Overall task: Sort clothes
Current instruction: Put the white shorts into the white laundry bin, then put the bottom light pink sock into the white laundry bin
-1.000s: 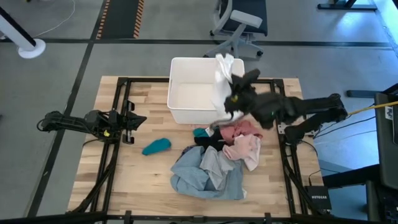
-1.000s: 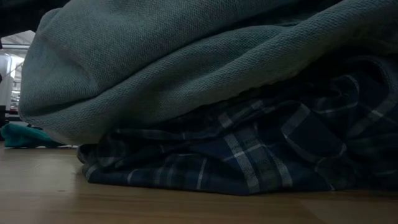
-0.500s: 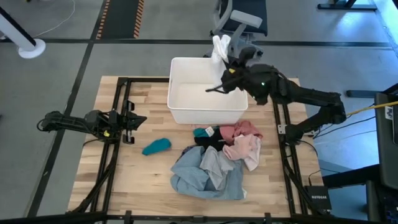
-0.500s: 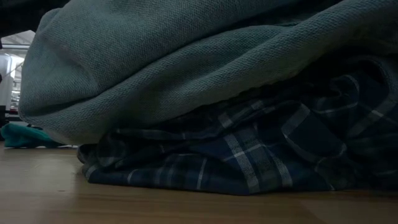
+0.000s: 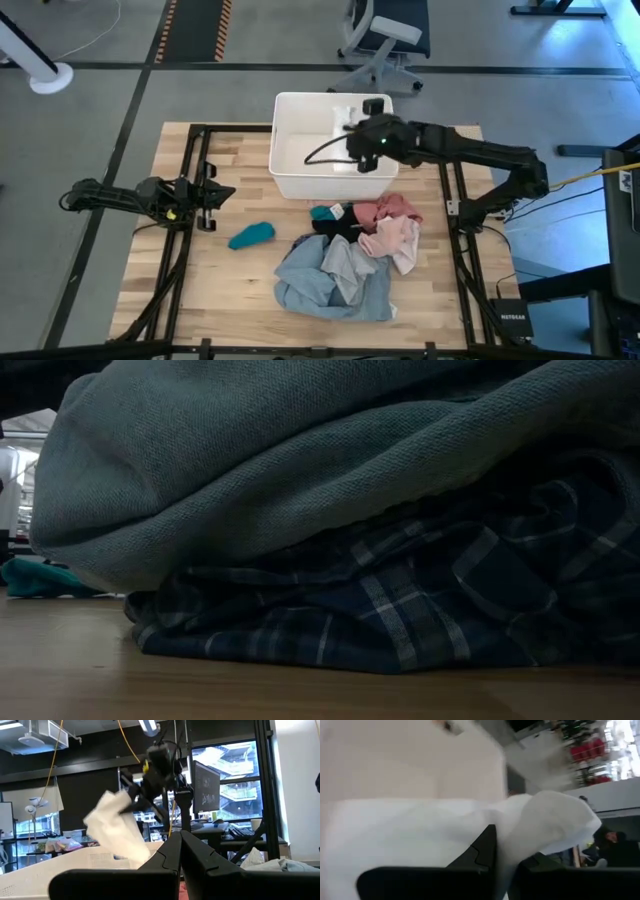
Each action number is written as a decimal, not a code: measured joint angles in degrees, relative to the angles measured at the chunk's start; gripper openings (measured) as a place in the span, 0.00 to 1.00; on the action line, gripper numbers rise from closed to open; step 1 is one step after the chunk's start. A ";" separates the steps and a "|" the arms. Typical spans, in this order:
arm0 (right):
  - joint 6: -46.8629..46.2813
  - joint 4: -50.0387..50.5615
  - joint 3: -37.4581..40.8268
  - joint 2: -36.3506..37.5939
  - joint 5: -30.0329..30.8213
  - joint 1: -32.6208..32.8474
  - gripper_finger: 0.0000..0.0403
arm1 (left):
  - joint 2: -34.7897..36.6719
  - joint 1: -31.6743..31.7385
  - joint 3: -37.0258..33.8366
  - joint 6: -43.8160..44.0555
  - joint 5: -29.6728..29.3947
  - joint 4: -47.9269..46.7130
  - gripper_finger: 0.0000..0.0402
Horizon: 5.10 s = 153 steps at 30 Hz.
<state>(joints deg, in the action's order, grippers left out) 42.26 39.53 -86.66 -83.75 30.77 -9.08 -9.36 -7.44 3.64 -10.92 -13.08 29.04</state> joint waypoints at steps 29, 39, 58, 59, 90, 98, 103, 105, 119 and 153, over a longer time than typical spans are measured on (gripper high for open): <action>-2.42 11.57 -2.91 -7.58 -8.59 0.04 0.43 | 0.02 -0.02 0.00 0.45 0.00 -1.22 0.00; -7.20 24.93 -12.95 -7.53 -9.39 2.56 0.52 | 0.02 -0.02 0.00 0.07 0.00 -1.99 0.00; -30.42 40.77 -20.23 -7.49 -8.26 31.66 0.52 | 0.02 -0.01 0.00 -2.64 0.00 -1.99 0.00; -32.46 41.78 -20.04 -7.49 -7.27 33.43 0.52 | 0.02 0.00 0.00 -2.64 0.00 -1.99 0.00; -61.97 23.32 26.41 -7.49 0.97 54.45 0.52 | 0.02 0.00 -0.02 7.61 0.00 -15.70 0.00; -63.76 18.73 30.85 -7.49 12.08 54.45 0.52 | 0.02 -0.02 -0.02 5.66 0.00 -21.42 0.00; -63.81 15.03 34.17 -7.49 12.99 54.45 0.52 | 0.02 0.00 -0.02 6.56 0.00 -21.65 0.00; -64.55 14.97 34.54 -7.49 15.04 54.45 0.51 | 0.01 -0.02 -0.02 7.24 0.00 -22.18 0.00; -65.66 21.07 31.90 -7.49 19.82 54.45 0.05 | 0.00 -0.02 -0.04 1.77 -0.44 -24.31 0.00; -21.17 46.62 -19.81 -6.67 40.24 22.46 0.07 | 3.87 -0.04 -3.06 4.87 6.67 -22.97 0.00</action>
<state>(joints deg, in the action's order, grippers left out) 21.08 86.15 -106.47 -90.43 71.01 13.38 -5.49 -7.49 0.58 -6.04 -6.42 6.07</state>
